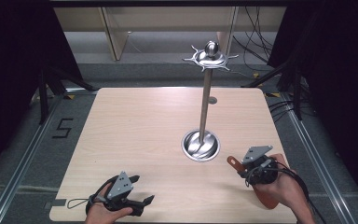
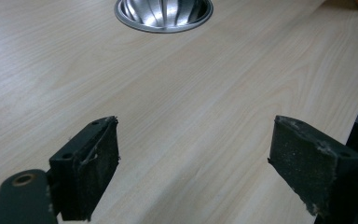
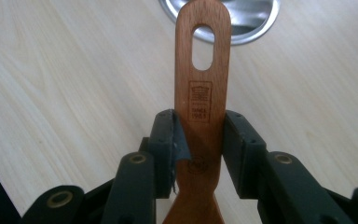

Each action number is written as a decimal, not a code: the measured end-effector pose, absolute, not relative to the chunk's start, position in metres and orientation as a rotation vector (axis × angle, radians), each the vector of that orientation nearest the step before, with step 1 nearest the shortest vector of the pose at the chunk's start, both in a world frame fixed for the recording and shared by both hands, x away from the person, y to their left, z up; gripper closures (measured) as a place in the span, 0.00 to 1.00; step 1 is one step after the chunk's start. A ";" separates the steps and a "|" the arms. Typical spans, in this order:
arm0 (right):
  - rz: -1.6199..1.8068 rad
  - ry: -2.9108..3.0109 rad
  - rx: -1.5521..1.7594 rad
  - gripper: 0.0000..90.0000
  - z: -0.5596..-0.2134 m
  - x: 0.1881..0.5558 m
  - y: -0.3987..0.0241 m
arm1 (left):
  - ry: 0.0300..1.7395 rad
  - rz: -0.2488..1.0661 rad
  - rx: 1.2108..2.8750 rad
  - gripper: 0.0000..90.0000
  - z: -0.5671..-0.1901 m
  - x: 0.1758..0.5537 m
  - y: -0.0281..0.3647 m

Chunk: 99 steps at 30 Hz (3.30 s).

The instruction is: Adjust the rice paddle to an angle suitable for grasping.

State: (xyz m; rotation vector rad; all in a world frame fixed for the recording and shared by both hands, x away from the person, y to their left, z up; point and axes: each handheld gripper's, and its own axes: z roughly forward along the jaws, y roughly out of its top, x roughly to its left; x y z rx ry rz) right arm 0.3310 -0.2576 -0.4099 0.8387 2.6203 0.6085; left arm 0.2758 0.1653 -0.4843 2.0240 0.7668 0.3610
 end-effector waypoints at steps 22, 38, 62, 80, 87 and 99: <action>1.000 2.325 0.918 0.75 -0.362 0.325 -0.282 | 0.769 0.360 2.025 0.17 -0.483 0.276 0.166; 1.218 2.209 0.814 0.75 -0.323 0.333 -0.263 | 0.792 0.349 2.015 0.17 -0.484 0.275 0.165; 1.313 2.125 0.719 0.75 -0.257 0.347 -0.243 | 0.794 0.340 2.023 0.17 -0.484 0.275 0.164; 1.406 2.058 0.725 0.75 -0.223 0.368 -0.237 | 0.794 0.353 2.018 0.17 -0.486 0.275 0.163; 1.401 2.059 0.730 0.75 -0.220 0.375 -0.234 | 0.795 0.338 2.017 0.17 -0.486 0.275 0.163; 1.419 2.098 0.786 0.75 -0.223 0.392 -0.223 | 0.784 0.335 2.024 0.17 -0.485 0.275 0.163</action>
